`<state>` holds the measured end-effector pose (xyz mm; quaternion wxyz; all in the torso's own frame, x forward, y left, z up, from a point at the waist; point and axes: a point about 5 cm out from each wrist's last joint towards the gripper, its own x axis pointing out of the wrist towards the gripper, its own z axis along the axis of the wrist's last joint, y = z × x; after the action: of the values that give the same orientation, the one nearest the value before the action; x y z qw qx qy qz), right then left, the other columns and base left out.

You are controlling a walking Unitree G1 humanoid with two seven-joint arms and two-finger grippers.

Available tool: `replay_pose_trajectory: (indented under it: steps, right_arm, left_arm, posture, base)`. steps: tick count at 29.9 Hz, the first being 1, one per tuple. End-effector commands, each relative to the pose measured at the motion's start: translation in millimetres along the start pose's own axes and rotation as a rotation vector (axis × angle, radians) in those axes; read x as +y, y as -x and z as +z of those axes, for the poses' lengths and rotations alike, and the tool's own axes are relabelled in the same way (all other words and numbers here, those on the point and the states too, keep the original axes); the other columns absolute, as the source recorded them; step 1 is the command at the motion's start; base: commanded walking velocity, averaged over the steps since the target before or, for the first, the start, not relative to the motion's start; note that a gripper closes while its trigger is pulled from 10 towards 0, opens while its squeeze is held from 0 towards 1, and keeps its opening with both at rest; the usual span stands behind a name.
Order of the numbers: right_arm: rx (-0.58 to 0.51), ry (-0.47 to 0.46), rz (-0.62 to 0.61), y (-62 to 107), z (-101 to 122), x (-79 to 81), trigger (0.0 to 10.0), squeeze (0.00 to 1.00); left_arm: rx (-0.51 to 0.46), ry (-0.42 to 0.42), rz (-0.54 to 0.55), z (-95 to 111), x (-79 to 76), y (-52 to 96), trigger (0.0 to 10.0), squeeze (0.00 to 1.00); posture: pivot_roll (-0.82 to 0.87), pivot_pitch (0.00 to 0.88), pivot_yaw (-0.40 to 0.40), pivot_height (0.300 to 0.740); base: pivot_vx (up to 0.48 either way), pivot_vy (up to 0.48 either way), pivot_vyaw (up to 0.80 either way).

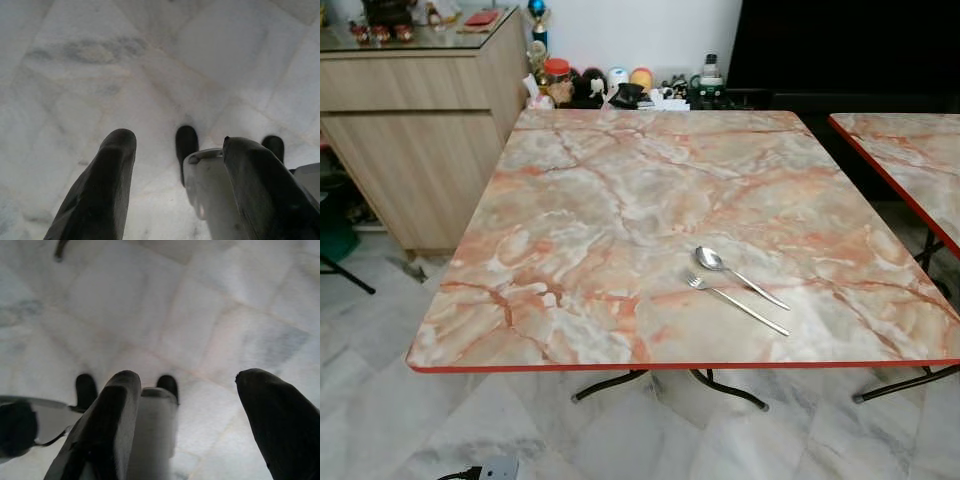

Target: Setting the table

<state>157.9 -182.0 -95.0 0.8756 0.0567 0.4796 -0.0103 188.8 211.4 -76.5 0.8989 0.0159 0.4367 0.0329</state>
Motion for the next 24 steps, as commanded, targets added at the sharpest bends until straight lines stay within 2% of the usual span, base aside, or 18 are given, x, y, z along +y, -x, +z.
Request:
replay_pose_trajectory:
  steps: [1,6,11,19,22,24]
  right_arm:
    - [-0.002,-0.012,-0.010,0.6,-1,-2.0,10.0,0.00]
    - [-0.058,-0.014,-0.025,-0.2,11,-5.7,10.0,0.00]
    - [-0.215,-0.017,-0.048,-0.1,40,-10.4,10.0,0.00]
    - [-0.370,-0.015,-0.025,4.4,56,-9.6,10.0,0.00]
    - [-0.466,-0.008,0.011,9.7,63,-7.3,10.0,0.00]
    - [-0.574,-0.003,0.018,19.7,71,-8.0,10.0,0.00]
  left_arm:
    - [0.019,-0.007,0.006,-5,3.0,1.3,10.0,0.00]
    - [0.022,-0.005,0.007,-7,3.0,1.7,10.0,0.00]
    - [0.034,-0.014,0.007,-12,3.1,2.8,10.0,0.00]
    - [0.040,-0.032,-0.003,-16,2.9,4.0,10.0,0.00]
    - [0.044,-0.033,-0.002,-18,2.3,4.5,10.0,0.00]
    - [0.046,-0.035,-0.005,-19,1.5,4.5,10.0,0.00]
  posture:
    - [0.01,0.100,-0.005,0.740]
    - [0.01,0.102,-0.008,0.740]
    - [0.01,0.102,-0.014,0.740]
    - [0.01,0.110,-0.025,0.740]
    - [0.00,0.112,-0.032,0.740]
    - [0.00,0.110,-0.035,0.740]
  base:
    - [0.000,0.000,0.00]
    - [0.000,0.000,0.00]
    - [0.000,0.000,0.00]
    - [0.000,0.000,0.00]
    - [0.000,0.000,0.00]
    - [0.000,0.000,0.00]
